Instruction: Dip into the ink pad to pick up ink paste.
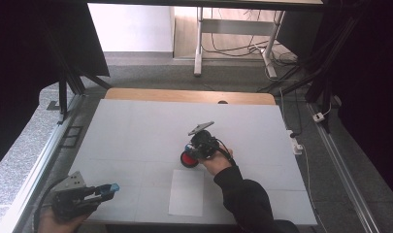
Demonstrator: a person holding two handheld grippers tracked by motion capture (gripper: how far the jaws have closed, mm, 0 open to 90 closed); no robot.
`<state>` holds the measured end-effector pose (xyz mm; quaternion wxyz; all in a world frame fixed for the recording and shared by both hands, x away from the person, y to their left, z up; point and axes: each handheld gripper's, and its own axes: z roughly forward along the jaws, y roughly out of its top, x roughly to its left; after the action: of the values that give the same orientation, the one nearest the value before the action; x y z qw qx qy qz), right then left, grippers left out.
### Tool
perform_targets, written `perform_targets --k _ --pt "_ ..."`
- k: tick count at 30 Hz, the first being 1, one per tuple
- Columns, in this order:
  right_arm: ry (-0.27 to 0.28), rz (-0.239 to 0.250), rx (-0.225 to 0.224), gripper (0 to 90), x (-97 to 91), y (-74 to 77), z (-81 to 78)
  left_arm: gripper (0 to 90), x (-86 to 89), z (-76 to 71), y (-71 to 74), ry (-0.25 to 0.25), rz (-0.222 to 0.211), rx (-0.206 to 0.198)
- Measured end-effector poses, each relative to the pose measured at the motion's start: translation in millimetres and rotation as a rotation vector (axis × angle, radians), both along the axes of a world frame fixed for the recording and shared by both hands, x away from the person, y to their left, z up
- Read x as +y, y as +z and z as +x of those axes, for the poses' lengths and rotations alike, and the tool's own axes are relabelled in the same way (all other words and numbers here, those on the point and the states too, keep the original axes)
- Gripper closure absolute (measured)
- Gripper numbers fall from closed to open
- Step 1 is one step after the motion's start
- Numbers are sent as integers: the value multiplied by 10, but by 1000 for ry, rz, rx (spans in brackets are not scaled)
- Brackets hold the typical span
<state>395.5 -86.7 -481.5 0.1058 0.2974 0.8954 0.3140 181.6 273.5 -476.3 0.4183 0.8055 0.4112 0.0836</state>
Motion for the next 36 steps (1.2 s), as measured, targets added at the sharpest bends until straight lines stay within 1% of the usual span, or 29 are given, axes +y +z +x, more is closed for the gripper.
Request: perform_targets --k 2,3,5,13,16,18,21,24,29,31,36 --pt "-4 21 9 718 -25 -9 12 682 4 4 -2 -1 -3 4" --pt "-2 11 3 718 -19 -6 6 682 6 6 -2 -1 -5 5" --pt "3 9 -8 717 -10 -7 -8 682 10 7 -2 -5 -10 7" --pt "-1 29 -10 714 -46 -1 -17 682 20 5 -3 -3 -20 8" --pt "-8 68 -19 714 -77 64 -25 682 21 3 -3 -2 -19 8" --pt "-6 86 -35 714 -96 128 -37 682 22 4 -3 -2 -20 8" --pt "2 105 -35 714 -112 186 -59 681 21 4 -3 -1 -20 8" --pt "16 105 -30 713 -94 186 -78 681 21 4 -2 -1 -20 8" --pt "34 89 -23 714 -46 162 -104 682 26 2 -3 1 -23 6" --pt "49 79 -26 713 -40 161 -111 681 27 2 -3 1 -24 6" --pt "58 78 -25 714 -19 150 -127 682 26 2 -2 1 -24 6"
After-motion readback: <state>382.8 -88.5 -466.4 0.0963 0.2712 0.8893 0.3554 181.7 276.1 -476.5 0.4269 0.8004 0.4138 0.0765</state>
